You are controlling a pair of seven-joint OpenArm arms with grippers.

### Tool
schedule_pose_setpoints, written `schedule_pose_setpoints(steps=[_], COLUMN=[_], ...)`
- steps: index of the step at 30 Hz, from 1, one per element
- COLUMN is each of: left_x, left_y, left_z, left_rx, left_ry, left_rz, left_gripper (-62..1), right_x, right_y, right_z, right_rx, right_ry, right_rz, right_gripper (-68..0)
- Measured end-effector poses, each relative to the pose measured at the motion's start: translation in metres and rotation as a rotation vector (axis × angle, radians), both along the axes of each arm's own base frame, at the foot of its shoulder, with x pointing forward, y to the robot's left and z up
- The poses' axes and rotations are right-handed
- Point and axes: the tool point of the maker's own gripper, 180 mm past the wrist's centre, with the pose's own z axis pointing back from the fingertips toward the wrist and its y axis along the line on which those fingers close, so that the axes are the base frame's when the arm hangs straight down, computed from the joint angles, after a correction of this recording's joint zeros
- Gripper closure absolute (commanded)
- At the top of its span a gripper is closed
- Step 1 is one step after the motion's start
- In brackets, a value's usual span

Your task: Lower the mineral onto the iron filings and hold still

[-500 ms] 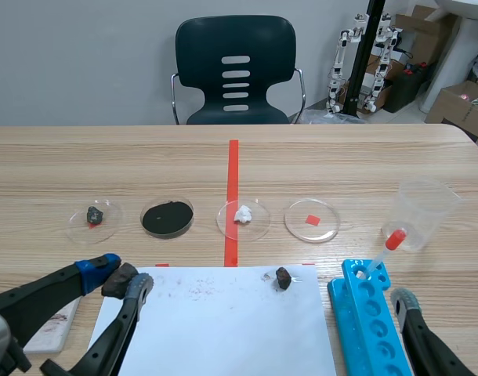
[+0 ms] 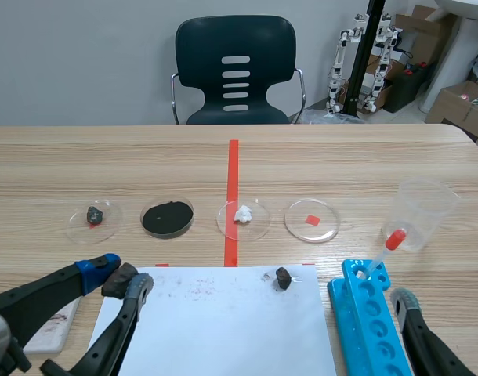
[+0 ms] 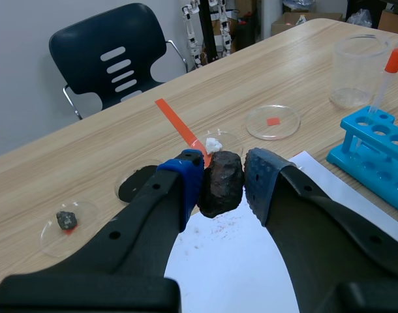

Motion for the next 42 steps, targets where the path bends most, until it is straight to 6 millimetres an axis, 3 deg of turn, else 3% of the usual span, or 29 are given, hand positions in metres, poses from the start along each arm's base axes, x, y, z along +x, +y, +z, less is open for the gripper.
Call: schedule_pose_setpoints(steps=[16,21,25,32,38,42], left_x=[-0.003,-0.004,-0.001,0.022,0.051,0.078], left_y=[-0.006,-0.004,0.006,0.020,0.022,0.020], left_z=[-0.002,-0.019,-0.049,-0.075,-0.076,-0.059], left_rx=[-0.002,0.038,0.125,0.063,0.012,-0.016], left_ry=[0.014,0.098,0.246,0.459,0.521,0.466], left_rz=[-0.038,-0.031,0.009,0.119,0.155,0.175], left_gripper=[-11.3,-11.3,-11.3,-11.3,-11.3,-11.3], right_x=[0.000,0.000,0.000,0.000,0.000,0.000], right_y=[0.000,0.000,0.000,0.000,0.000,0.000], right_z=[0.000,0.000,0.000,0.000,0.000,0.000], right_rx=[0.000,0.000,0.000,0.000,0.000,0.000], right_ry=[0.000,0.000,0.000,0.000,0.000,0.000], right_rz=[0.000,0.000,0.000,0.000,0.000,0.000], right_gripper=[-67.9,-67.9,-67.9,-67.9,-67.9,-67.9])
